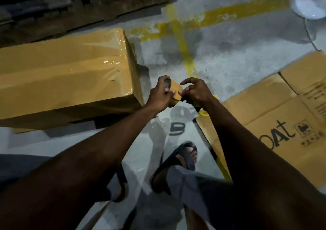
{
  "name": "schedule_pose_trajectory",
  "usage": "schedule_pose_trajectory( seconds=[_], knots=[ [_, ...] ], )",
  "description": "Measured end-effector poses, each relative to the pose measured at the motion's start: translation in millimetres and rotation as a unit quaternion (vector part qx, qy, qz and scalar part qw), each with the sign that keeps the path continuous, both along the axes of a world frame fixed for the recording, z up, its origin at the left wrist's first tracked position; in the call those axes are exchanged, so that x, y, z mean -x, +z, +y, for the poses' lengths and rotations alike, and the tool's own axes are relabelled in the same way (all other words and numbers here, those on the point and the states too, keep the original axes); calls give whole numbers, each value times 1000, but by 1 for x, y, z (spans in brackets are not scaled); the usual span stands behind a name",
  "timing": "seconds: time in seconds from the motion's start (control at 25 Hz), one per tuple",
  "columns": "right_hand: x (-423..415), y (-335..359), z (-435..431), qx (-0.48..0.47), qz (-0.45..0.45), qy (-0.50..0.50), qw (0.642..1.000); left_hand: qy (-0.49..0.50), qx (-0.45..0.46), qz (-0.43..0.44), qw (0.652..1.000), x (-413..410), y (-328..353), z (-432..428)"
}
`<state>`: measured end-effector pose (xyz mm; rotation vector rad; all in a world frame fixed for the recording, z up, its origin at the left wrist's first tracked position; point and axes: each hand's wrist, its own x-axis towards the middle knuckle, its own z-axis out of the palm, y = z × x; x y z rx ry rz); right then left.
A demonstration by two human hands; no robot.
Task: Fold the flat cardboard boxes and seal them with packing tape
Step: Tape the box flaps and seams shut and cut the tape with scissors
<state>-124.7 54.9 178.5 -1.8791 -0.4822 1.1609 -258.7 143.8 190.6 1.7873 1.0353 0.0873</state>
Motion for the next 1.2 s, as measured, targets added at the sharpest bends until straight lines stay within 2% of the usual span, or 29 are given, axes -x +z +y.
schedule_pose_trajectory(
  seconds=[0.12,0.2,0.24,0.32,0.36,0.48,0.52,0.6,0.64,0.72,0.76,0.88,0.92,0.96,1.0,1.04,1.08,1.12,1.16,1.2],
  knots=[
    [-26,-39,17,13,-59,-27,998,-3,2,39,999,-30,-32,16],
    [-42,-64,27,75,-179,-24,981,15,19,40,999,-44,-53,26],
    [-51,-75,31,140,-279,-7,950,26,36,39,998,-47,-62,30],
    [-65,-91,30,252,-458,63,850,10,63,65,996,-46,-81,38],
    [-70,-98,29,267,-515,105,808,-15,68,91,993,-43,-90,42],
    [-87,-140,33,224,-646,201,702,-61,65,132,987,-40,-117,51],
    [-88,-151,39,214,-667,224,678,-68,61,135,987,-40,-123,52],
    [-85,-161,53,175,-668,292,662,-82,61,136,985,-39,-133,52],
    [-78,-163,57,167,-669,341,639,-85,67,135,985,-38,-137,51],
    [-65,-162,53,238,-626,447,593,-87,75,126,985,-38,-139,49],
    [-60,-165,48,261,-635,469,556,-94,67,117,986,-39,-138,47],
    [-49,-186,35,181,-746,408,494,-171,-27,59,983,-52,-134,41],
    [-40,-187,29,175,-693,381,587,-210,-61,44,975,-59,-132,38],
    [-27,-177,28,150,-538,290,777,-241,-93,36,966,-66,-130,34],
    [-16,-175,30,106,-333,205,914,-256,-121,33,959,-71,-130,30],
    [-13,-175,32,46,-253,192,947,-251,-147,37,956,-76,-129,27],
    [-16,-176,35,60,-424,266,864,-231,-169,46,957,-82,-128,26],
    [-25,-174,33,119,-608,390,681,-202,-185,57,960,-86,-127,25],
    [-26,-171,34,167,-670,445,571,-174,-199,65,962,-90,-123,23],
    [-25,-164,31,179,-665,418,593,-155,-213,73,962,-95,-120,22]
  ],
)
